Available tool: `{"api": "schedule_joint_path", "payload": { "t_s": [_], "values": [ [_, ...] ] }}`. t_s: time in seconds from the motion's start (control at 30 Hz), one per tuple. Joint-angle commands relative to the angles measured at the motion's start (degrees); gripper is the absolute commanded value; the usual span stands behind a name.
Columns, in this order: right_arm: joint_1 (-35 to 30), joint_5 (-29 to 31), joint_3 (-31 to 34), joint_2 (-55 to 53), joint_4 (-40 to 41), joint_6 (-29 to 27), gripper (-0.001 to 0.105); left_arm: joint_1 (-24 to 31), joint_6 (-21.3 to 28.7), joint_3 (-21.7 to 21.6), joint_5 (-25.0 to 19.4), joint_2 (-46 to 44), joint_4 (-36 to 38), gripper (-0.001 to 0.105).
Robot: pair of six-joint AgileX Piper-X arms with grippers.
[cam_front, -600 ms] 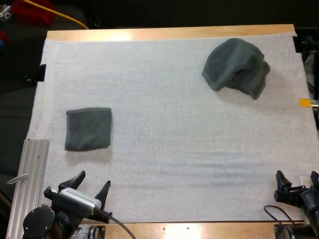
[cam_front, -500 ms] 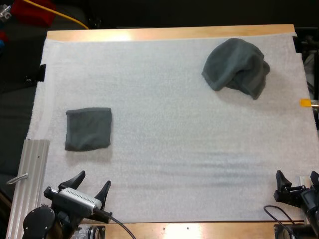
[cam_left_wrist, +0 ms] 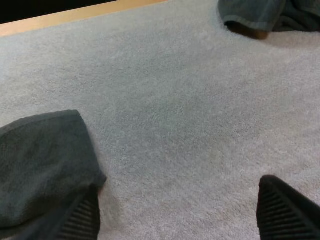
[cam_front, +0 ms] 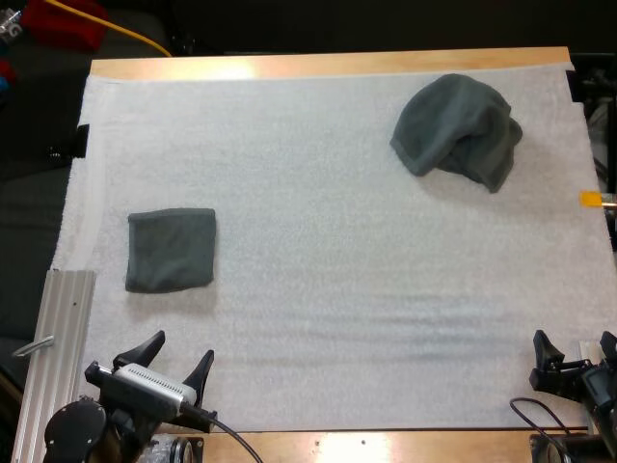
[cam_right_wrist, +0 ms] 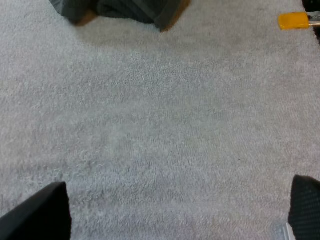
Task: Pick towel from pile, fold and stack
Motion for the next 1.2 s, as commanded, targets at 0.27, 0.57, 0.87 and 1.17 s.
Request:
{"api": "schedule_joint_path", "payload": {
  "t_s": [0.27, 0.57, 0.87, 1.17],
  "values": [
    [0.1, -5.2, -1.0, -2.4, -3.5, -0.3, 0.085, -0.1, -2.1, 0.1, 11.0, -7.9, -8.9, 0.064],
    [0.1, -5.5, -3.9, -2.4, -8.1, -0.3, 0.085, -0.1, -6.0, 0.1, 15.6, -7.9, -16.8, 0.064],
    [0.1, -9.2, -6.6, 2.4, -11.2, 7.2, 0.085, -0.1, -6.5, 0.1, 19.2, -7.9, -16.9, 0.064],
    [0.1, -11.3, -12.3, 15.0, -13.4, 7.9, 0.085, -0.1, -7.9, 0.1, 20.5, -7.9, -16.9, 0.064]
  ]
}}
